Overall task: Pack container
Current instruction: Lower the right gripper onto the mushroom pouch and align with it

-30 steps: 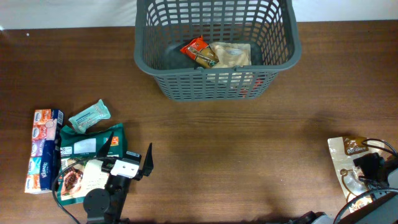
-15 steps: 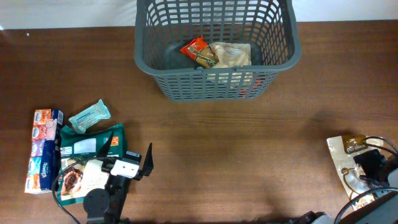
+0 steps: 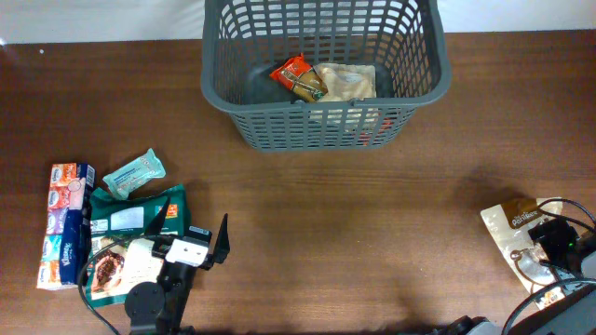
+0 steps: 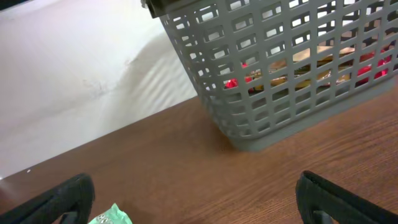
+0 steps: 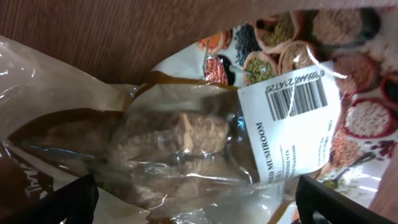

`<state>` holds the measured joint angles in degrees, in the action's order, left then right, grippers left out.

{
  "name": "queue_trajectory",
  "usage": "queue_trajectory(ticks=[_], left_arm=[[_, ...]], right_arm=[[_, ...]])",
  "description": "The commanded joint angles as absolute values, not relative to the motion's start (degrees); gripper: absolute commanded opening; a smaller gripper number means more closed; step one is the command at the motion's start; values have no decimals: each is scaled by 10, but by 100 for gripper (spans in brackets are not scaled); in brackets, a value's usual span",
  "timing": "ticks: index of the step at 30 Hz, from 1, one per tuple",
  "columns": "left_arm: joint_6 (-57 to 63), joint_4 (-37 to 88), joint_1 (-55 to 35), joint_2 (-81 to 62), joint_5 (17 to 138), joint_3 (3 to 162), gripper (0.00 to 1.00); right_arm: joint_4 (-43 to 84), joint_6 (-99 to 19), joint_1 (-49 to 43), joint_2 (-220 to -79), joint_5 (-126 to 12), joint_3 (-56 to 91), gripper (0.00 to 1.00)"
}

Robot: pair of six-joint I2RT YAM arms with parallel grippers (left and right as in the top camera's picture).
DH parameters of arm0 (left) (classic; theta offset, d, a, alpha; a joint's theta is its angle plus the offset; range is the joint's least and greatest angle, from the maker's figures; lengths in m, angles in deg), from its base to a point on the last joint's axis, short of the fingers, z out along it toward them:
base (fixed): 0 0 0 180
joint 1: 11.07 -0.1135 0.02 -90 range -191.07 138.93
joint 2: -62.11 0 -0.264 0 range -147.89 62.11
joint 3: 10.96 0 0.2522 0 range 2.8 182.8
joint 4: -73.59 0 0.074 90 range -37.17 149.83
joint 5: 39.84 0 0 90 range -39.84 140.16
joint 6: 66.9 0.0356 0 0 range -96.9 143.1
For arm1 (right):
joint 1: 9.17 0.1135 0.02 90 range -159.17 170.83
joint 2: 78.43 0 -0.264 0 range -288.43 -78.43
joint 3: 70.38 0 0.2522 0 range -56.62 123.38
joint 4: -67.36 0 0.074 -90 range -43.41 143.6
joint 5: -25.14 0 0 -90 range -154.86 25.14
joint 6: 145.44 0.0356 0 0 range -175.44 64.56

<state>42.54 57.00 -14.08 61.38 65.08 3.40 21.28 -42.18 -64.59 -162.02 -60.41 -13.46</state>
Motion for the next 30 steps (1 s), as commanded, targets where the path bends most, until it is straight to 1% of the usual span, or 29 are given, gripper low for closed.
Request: queue_trajectory(ticks=[1, 3, 9, 13, 17, 20, 22, 23, 26, 30], left_arm=[[420, 565, -138, 618, 649, 33, 99], [420, 565, -138, 618, 649, 33, 99], [420, 565, -138, 618, 649, 33, 99], [420, 565, -138, 618, 649, 33, 99], [420, 565, -138, 618, 649, 33, 99], [420, 565, -138, 618, 649, 33, 99], [420, 565, -138, 618, 649, 33, 99], [420, 565, -138, 618, 649, 33, 99], [420, 565, -138, 618, 649, 33, 99], [420, 565, -138, 618, 649, 33, 99]], right_arm=[[215, -441, -647, -1637, -577, -140, 100], [215, -441, -647, -1641, -577, -140, 100], [215, -441, -647, -1641, -577, -140, 93], [215, -441, -647, -1641, -575, -140, 92], [215, -447, -647, -1641, -563, -140, 85], [215, -447, -647, -1641, -562, -140, 84], [215, -447, -647, -1641, -559, -140, 84], [220, -463, -647, -1641, -531, -140, 91], [229, -477, -646, -1641, -501, -138, 100], [220, -477, -639, -1641, -501, -111, 99]])
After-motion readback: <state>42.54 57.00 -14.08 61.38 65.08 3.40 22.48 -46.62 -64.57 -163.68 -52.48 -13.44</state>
